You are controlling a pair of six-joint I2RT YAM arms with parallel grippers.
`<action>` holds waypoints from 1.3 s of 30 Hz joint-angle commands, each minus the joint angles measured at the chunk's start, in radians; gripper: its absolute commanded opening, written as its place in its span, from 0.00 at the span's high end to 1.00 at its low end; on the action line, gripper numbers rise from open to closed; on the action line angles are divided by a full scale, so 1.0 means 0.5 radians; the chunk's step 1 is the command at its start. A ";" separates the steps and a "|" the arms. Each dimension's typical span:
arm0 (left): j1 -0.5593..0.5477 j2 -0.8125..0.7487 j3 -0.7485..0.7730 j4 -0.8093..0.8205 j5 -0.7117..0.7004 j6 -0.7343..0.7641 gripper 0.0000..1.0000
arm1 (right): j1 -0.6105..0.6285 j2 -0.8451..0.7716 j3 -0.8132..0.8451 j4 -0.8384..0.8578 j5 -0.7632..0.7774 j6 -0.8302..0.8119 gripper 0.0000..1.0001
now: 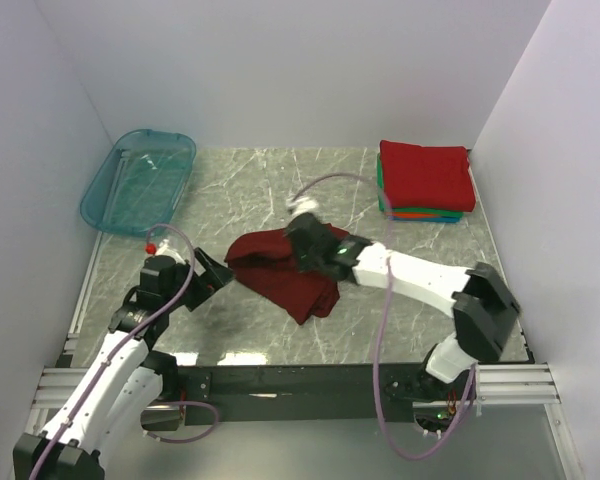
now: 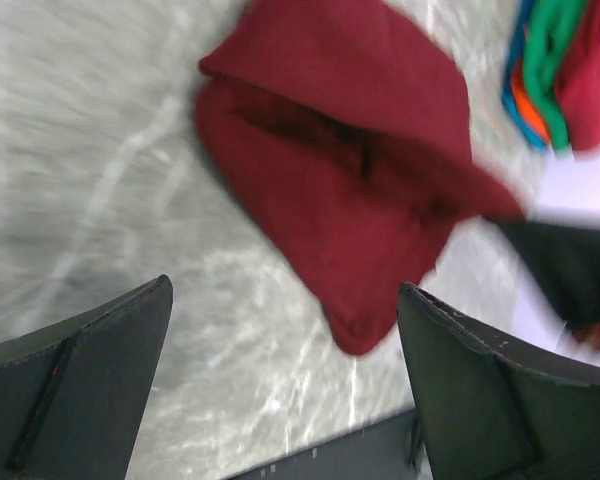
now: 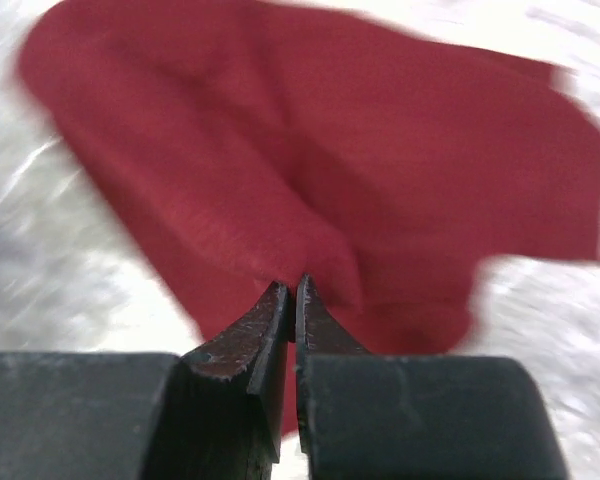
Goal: Fold and stack the t-shirts
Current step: Flatten the tshirt out
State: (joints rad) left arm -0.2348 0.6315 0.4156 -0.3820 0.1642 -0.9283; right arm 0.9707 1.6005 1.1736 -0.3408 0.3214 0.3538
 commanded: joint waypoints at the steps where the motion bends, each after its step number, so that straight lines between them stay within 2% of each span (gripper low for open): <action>1: -0.052 0.047 -0.095 0.294 0.386 0.065 0.01 | -0.296 -0.267 -0.159 -0.015 -0.072 0.142 0.98; 4: -0.284 0.111 -0.110 0.362 0.301 0.019 0.01 | -0.486 -0.396 -0.291 0.010 -0.189 0.176 0.98; 5: -0.446 0.160 -0.107 0.371 0.255 0.007 0.01 | -0.511 -0.427 -0.319 0.019 -0.201 0.173 0.98; 10: -0.785 0.359 -0.126 0.659 0.172 -0.137 0.01 | -0.613 -0.574 -0.475 0.089 -0.345 0.173 0.98; 14: -1.088 0.711 -0.034 0.749 0.040 -0.184 0.03 | -0.637 -0.605 -0.549 0.126 -0.413 0.188 0.98; 17: -1.226 0.939 0.098 0.825 -0.031 -0.174 0.07 | -0.647 -0.602 -0.577 0.123 -0.422 0.191 0.98; 25: -1.393 1.304 0.374 0.902 -0.193 -0.156 0.17 | -0.693 -0.645 -0.669 0.163 -0.499 0.194 0.98; 34: -1.454 1.599 0.617 0.709 -0.322 -0.085 0.26 | -0.757 -0.747 -0.755 0.209 -0.572 0.197 0.98; 39: -1.463 1.728 0.660 0.666 -0.273 -0.098 0.41 | -0.791 -0.765 -0.785 0.221 -0.584 0.204 0.98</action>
State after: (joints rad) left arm -0.9592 1.4731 0.7048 -0.0269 0.0315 -0.9894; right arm 0.5903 1.2495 0.7933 -0.2634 0.0319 0.4522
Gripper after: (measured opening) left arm 0.606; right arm 0.085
